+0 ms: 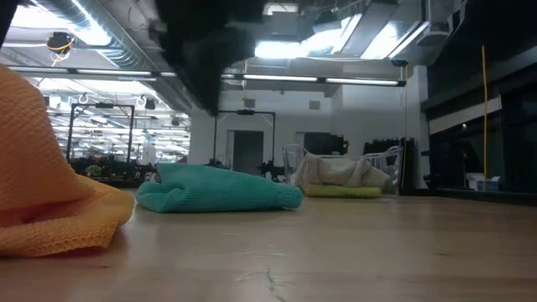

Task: Fold microfiber towels
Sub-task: Put the blue microfiber towel into the transparent bin

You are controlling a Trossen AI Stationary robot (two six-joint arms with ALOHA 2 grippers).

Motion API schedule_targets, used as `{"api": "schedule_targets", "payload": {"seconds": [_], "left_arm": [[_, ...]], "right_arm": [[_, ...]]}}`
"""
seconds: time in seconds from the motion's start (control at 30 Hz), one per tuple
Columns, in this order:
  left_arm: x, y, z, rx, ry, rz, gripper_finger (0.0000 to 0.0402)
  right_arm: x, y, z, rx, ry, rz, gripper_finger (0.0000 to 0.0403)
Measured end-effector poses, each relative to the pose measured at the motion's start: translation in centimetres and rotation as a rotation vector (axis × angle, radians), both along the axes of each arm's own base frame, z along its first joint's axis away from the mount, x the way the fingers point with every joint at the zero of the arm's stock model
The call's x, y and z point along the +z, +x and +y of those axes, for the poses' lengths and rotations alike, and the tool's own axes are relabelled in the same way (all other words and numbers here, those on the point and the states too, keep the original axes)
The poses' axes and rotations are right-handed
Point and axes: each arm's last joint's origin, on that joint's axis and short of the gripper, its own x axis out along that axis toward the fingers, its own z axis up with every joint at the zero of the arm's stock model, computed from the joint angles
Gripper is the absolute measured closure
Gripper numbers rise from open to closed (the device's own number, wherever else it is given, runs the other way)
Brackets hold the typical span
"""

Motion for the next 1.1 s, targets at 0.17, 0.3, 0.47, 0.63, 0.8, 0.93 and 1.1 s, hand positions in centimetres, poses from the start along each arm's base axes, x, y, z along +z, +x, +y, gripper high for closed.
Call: {"api": "schedule_targets", "payload": {"seconds": [0.17, 0.3, 0.47, 0.63, 0.8, 0.93, 1.1], "left_arm": [[-1.3, 2.8, -1.4, -0.213, -0.133, -0.081, 0.0268], [-1.4, 4.1, -1.2, -0.282, -0.241, -0.108, 0.0255], [-1.4, 4.3, -0.4, -0.263, -0.248, -0.098, 0.0220], [-1.5, 4.5, 0.2, -0.249, -0.283, -0.091, 0.0178], [-4.5, 4.2, 0.0, -0.247, -0.285, -0.001, 0.0161], [-6.8, 3.8, 0.1, -0.237, -0.262, 0.089, 0.0159], [-7.8, 3.4, 0.7, -0.214, -0.212, 0.172, 0.0159]], "right_arm": [[0.0, 0.0, 0.0, 0.006, 0.011, 0.006, 0.0308], [-0.1, 0.0, 0.1, 0.014, 0.026, 0.016, 0.0308], [-0.1, 0.0, 0.1, 0.014, 0.026, 0.016, 0.0308], [-0.1, 0.0, 0.1, 0.016, 0.028, 0.017, 0.0308], [-0.1, 0.0, 0.1, 0.024, 0.041, 0.027, 0.0308], [-0.1, -0.1, 0.1, 0.025, 0.043, 0.031, 0.0308], [-0.1, -0.1, 0.1, 0.027, 0.041, 0.033, 0.0309]]}}
